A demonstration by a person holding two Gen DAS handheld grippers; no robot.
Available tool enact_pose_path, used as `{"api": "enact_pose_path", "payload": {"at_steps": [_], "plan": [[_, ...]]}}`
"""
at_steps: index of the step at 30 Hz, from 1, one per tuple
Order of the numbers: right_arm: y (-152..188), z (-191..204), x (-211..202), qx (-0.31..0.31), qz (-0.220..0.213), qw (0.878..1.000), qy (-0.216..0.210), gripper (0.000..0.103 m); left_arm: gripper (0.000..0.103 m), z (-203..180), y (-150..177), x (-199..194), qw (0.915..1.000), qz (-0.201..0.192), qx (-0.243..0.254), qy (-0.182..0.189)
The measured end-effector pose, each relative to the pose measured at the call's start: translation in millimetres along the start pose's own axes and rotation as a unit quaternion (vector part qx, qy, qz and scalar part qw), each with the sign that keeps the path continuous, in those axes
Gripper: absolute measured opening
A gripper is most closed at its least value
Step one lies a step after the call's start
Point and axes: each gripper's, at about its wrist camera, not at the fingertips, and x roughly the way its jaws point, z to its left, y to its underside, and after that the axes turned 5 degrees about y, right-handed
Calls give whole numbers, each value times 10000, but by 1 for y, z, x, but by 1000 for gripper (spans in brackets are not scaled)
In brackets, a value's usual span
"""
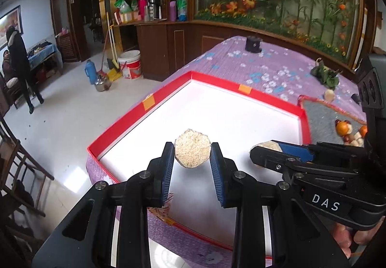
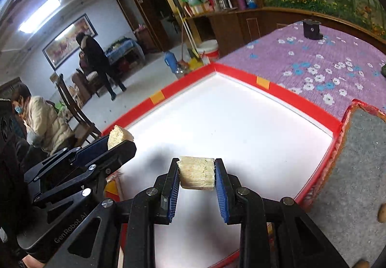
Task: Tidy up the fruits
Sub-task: 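Carry both items to the white tray and open both tools, then move both open tools back over the grey mat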
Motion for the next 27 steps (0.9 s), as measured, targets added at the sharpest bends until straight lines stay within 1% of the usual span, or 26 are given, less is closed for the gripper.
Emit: {"api": "enact_pose_path", "payload": {"at_steps": [5, 8, 11, 13, 15, 17, 18, 23, 25, 26, 27], "plan": [[-2, 1, 18, -119, 252, 9994, 223, 27, 30, -1, 1, 9, 9998, 137, 22, -174], [-4, 1, 17, -162, 427, 9987, 225, 27, 30, -1, 1, 10, 9993, 165, -37, -331], [-7, -3, 10, -144, 363, 9988, 296, 30, 32, -1, -1, 4, 9993, 52, -111, -349], [-9, -8, -1, -44, 168, 9995, 262, 37, 38, -3, -4, -6, 9990, -141, -150, -400], [-11, -15, -19, 80, -102, 9995, 282, 43, 55, -7, -7, -16, 9983, -341, -155, -439], [-12, -23, -39, 187, -404, 9985, 333, 45, 63, -13, -9, -29, 9973, -610, -130, -389], [-12, -26, -48, 236, -526, 9976, 370, 46, 66, -16, -10, -33, 9968, -696, -105, -371], [-9, -48, -90, 518, -980, 9924, 532, 47, 68, -42, -8, -63, 9924, -1159, 281, -309], [-8, -56, -106, 619, -1121, 9899, 610, 47, 72, -53, -5, -76, 9890, -1382, 460, -237], [-6, -61, -116, 683, -1210, 9882, 650, 47, 79, -59, -3, -84, 9873, -1479, 557, -182], [-6, -65, -122, 727, -1266, 9870, 671, 48, 80, -64, -3, -90, 9858, -1550, 621, -156]]}}
